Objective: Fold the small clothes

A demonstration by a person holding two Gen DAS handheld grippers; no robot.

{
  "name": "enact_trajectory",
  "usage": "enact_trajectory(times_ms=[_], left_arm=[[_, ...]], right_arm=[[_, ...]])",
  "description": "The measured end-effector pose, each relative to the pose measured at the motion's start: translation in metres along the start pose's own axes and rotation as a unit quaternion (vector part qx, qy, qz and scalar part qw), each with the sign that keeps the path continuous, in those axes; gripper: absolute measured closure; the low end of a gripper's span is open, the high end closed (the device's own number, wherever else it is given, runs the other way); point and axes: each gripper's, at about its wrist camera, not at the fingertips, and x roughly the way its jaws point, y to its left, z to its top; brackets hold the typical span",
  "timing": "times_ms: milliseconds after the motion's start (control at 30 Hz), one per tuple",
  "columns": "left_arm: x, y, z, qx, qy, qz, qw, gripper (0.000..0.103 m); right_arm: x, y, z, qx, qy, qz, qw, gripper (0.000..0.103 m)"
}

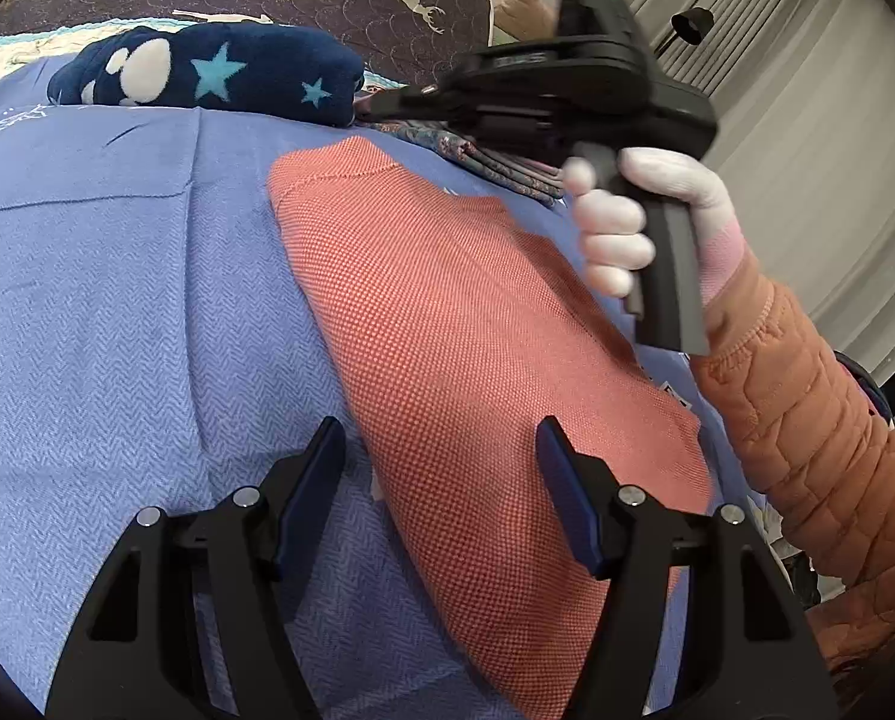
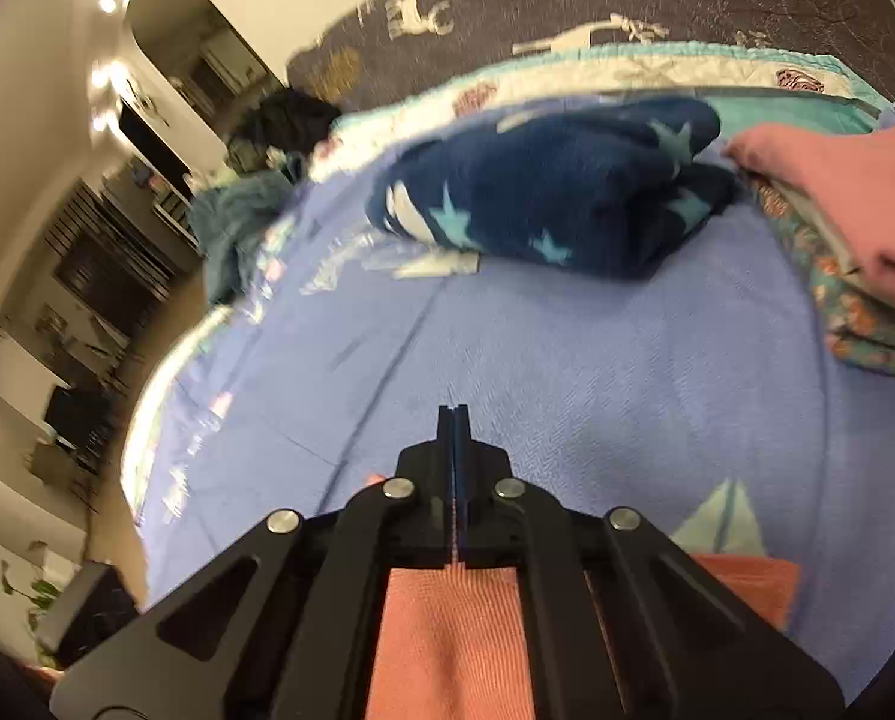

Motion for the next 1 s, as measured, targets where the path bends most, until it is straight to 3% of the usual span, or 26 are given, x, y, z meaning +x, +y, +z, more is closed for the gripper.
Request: enact_trajectory(times_ms=[100, 133, 167, 200, 233, 267, 333, 433, 533, 633, 833, 933, 1000], left_arm=[[0.001, 0.001, 0.000, -0.002, 0.000, -0.005, 1.0000, 0.037], [0.001, 0.001, 0.000, -0.002, 0.000, -0.005, 1.0000, 0.037], [0.001, 0.002, 0.000, -0.002, 0.001, -0.006, 1.0000, 0.037], [0.001, 0.002, 0.000, -0.002, 0.000, -0.006, 1.0000, 0.037], [0.001, 0.002, 0.001, -0.003, 0.000, -0.007, 1.0000, 0.037], [0.001, 0.003, 0.001, -0.004, 0.000, -0.008, 1.0000, 0.037], [0.002, 0.004, 0.001, -0.006, 0.001, -0.011, 0.9999, 0.037], [0.002, 0.006, 0.002, -0.007, 0.000, -0.014, 0.9999, 0.037], [0.001, 0.006, 0.002, -0.007, 0.000, -0.015, 0.9999, 0.037], [0.001, 0.006, 0.002, -0.007, 0.000, -0.016, 0.9999, 0.037], [0.000, 0.006, 0.002, -0.007, 0.000, -0.016, 0.9999, 0.037], [0.001, 0.007, 0.002, -0.009, 0.000, -0.018, 0.9998, 0.037], [0.001, 0.007, 0.001, -0.010, 0.000, -0.019, 0.9998, 0.037]], right_arm=[[-0.002, 0.010, 0.000, -0.036, 0.032, 0.006, 0.999, 0.099], [0.002, 0.015, 0.000, -0.049, 0.044, 0.001, 0.998, 0.086], [0.004, 0.017, -0.002, -0.058, 0.055, -0.005, 0.997, 0.060], [0.010, 0.020, -0.004, -0.065, 0.067, -0.007, 0.996, 0.052], [0.017, 0.025, -0.010, -0.078, 0.086, -0.005, 0.993, 0.053], [0.025, 0.029, -0.014, -0.089, 0.098, -0.006, 0.991, 0.064], [0.042, 0.043, -0.028, -0.129, 0.120, -0.040, 0.984, 0.069], [0.042, 0.076, -0.054, -0.237, 0.096, -0.103, 0.961, 0.069], [0.026, 0.087, -0.077, -0.291, 0.067, -0.136, 0.945, 0.069], [0.006, 0.078, -0.083, -0.285, 0.049, -0.134, 0.948, 0.069], [-0.015, 0.009, -0.064, -0.152, 0.028, -0.173, 0.973, 0.069], [-0.010, -0.009, -0.066, -0.145, 0.031, -0.185, 0.972, 0.065], [-0.009, -0.009, -0.070, -0.168, 0.014, -0.209, 0.963, 0.061]])
